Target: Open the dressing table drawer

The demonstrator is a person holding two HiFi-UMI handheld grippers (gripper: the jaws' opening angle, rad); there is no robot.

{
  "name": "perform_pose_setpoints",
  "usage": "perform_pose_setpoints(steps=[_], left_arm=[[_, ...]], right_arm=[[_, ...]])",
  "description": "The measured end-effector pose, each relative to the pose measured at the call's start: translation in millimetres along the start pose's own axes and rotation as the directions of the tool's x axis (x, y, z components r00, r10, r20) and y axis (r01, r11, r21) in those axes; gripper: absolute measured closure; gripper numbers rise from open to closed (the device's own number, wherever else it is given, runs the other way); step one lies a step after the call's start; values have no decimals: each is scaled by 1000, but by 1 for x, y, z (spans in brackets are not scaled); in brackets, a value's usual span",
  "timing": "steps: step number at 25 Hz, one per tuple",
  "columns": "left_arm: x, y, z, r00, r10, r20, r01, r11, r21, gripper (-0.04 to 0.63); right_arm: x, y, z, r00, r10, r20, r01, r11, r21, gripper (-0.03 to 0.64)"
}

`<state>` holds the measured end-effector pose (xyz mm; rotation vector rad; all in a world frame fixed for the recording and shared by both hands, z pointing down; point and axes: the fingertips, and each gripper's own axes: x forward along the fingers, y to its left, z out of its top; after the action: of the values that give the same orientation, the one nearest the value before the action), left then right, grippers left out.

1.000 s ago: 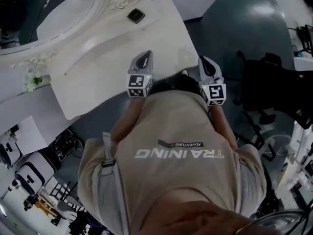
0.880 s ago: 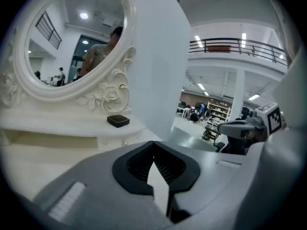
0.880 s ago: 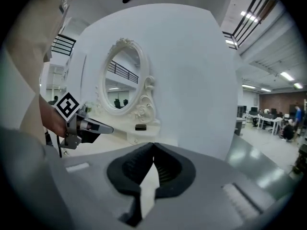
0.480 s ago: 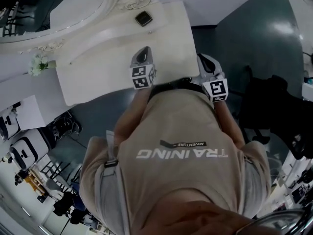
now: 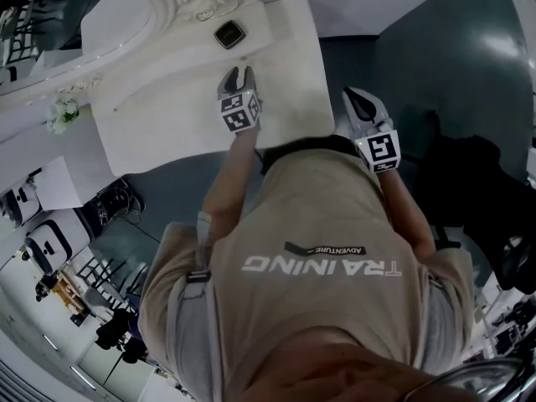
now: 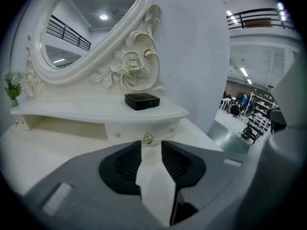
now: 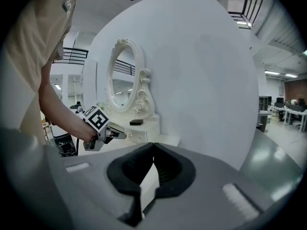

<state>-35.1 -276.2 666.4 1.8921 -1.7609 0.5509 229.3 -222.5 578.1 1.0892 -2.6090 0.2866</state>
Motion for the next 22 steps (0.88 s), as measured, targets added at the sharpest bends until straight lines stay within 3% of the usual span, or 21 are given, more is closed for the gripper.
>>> perform_pose_setpoints(steps=[10,22], left_arm=[[36,3,-5,995,93,-21,-93,996,-8,480],[49,8,2,995,99,3,-99,994,51,494]], right_arm=[[-4,-24,-19,999,31,-43,-31,999,10,614],[22,-12,-6,997,75,-25,-76,997,-4,614]])
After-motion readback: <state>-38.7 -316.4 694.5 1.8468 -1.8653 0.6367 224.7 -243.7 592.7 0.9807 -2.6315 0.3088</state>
